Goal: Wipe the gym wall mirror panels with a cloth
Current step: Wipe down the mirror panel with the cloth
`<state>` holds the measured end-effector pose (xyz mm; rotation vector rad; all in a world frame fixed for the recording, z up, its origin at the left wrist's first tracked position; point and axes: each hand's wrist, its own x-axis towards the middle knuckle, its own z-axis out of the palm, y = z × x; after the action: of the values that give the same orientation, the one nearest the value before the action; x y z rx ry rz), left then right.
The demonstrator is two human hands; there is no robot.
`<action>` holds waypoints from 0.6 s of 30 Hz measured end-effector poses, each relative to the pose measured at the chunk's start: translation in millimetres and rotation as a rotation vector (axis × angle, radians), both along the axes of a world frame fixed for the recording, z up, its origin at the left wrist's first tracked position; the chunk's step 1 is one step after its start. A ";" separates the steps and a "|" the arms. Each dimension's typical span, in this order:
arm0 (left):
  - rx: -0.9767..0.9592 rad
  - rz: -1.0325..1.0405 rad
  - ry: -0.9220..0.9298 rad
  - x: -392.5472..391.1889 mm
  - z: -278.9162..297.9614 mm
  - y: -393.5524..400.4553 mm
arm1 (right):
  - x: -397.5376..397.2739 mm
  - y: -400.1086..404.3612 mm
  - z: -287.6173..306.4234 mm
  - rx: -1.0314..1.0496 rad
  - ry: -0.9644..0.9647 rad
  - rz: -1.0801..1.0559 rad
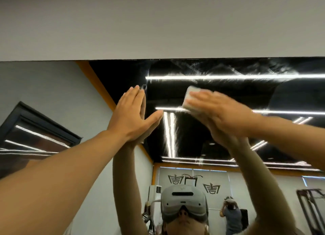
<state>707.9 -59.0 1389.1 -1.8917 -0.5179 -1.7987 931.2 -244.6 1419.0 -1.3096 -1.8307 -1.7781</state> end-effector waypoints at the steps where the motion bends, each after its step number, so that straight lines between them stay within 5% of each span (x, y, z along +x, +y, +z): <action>1: -0.001 0.007 0.001 0.3 0.2 -0.2 | 6.5 -7.5 15.9 0.070 0.067 0.018; 5: -0.007 0.020 0.020 -0.2 3.1 2.4 | 16.6 -17.9 19.4 0.195 0.173 0.100; 12: -0.053 0.064 0.047 -1.4 4.7 -4.8 | 43.7 -33.7 -120.3 -0.096 -0.156 -0.042; 15: -0.066 0.100 0.042 1.3 0.2 -13.5 | 55.1 -52.3 -120.9 -0.074 -0.331 -0.184; 18: -0.062 0.119 0.021 4.7 -4.1 -19.8 | 63.2 -56.7 -89.2 -0.087 -0.192 -0.087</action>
<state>712.5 -78.9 1385.0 -1.8772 -0.6711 -1.7031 994.4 -301.3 1329.8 -1.3084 -2.0000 -1.9501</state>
